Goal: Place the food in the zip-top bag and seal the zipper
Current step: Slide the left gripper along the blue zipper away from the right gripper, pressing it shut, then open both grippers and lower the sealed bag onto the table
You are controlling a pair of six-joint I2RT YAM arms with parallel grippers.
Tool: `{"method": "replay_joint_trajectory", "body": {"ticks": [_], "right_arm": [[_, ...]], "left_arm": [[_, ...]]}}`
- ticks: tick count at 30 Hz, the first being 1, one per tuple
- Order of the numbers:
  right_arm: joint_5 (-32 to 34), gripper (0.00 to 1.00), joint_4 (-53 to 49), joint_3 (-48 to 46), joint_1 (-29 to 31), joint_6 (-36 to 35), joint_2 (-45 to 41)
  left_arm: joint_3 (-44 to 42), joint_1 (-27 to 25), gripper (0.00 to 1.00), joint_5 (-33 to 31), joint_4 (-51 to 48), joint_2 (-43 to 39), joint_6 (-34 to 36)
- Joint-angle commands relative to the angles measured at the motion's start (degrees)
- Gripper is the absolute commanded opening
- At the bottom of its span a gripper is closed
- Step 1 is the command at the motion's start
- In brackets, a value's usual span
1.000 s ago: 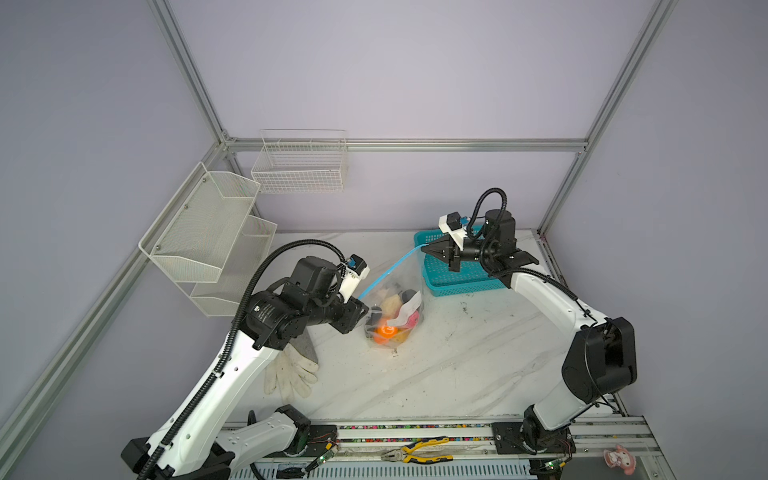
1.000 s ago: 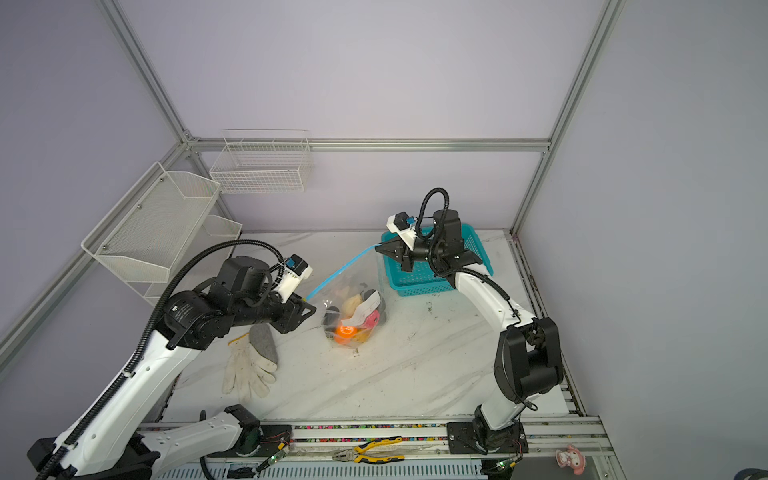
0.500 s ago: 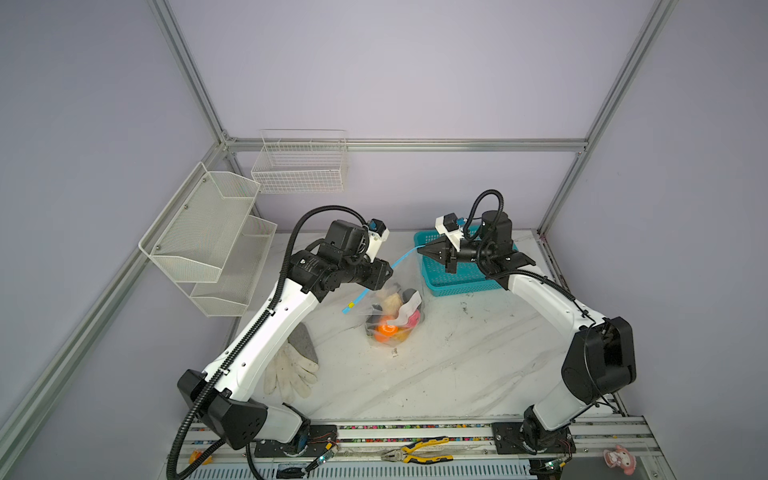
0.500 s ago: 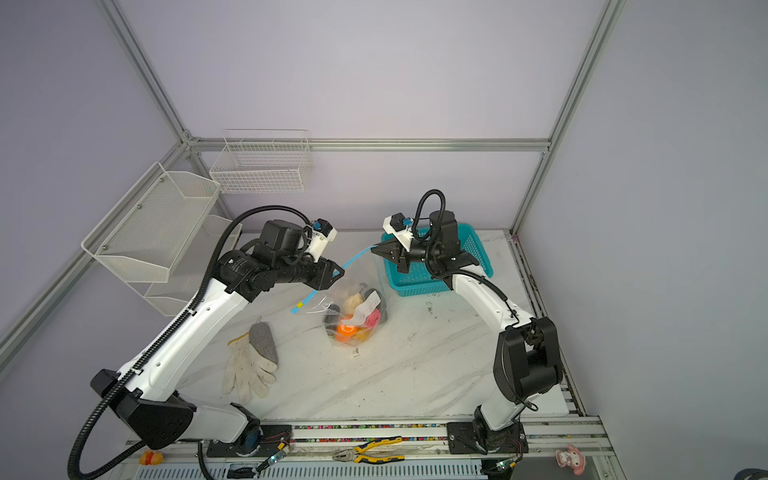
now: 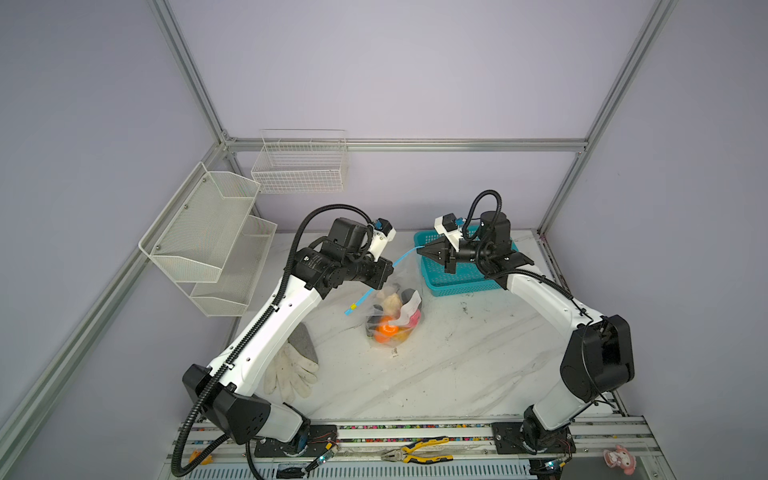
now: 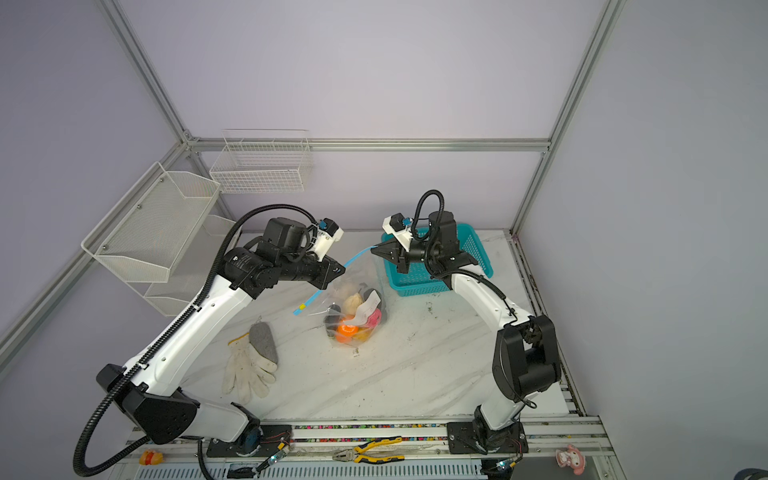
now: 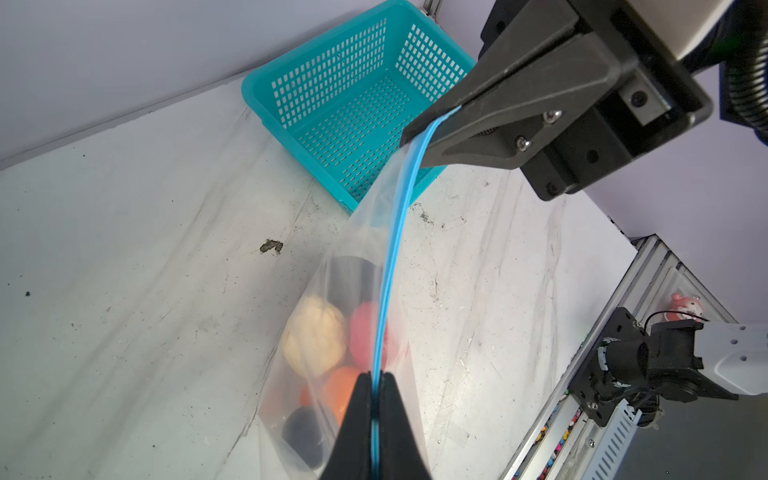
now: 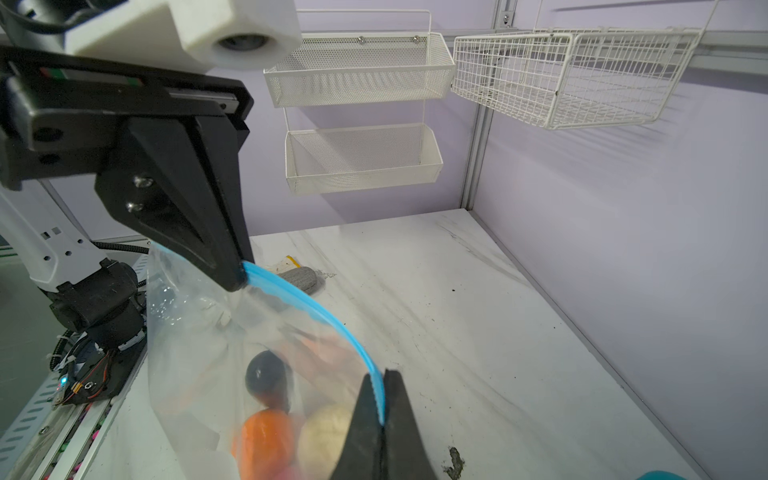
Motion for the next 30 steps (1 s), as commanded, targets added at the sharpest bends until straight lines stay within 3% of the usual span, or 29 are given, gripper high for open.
{"method": "replay_joint_trajectory", "body": {"ticks": [1,6,8,11,14,22,30], "right_arm": [[-1.1,0.00,2.0,1.2,0.3,0.5,0.3],[-0.7,0.30,0.8,2.4,0.3,2.5,0.4],[2.2,0.50,0.7,2.0,0.3,7.1,-0.8],[9.0,0.62,2.6,-2.6,0.3,12.8,-5.5],[17.3,0.67,10.8,-10.6,0.3,21.2,-12.3],[43.2,0.74,11.4,-18.4,-0.8,23.2,-24.6],[53.3,0.75,10.2,-17.4,-2.5,23.2,-25.1]], "left_arm": [[5.1,0.2,0.04,1.3,0.5,-0.8,0.6],[4.9,0.1,0.02,2.4,0.5,-1.5,-1.2],[4.3,0.1,0.01,2.2,0.6,-3.5,-2.7],[3.9,0.1,0.00,3.0,0.6,-4.7,-5.6],[4.2,0.1,0.00,5.3,0.5,-5.4,-10.2],[-2.6,-2.8,0.00,9.5,11.1,-9.9,-26.1],[-4.0,-13.1,0.00,6.3,20.6,-9.5,-35.5]]}}
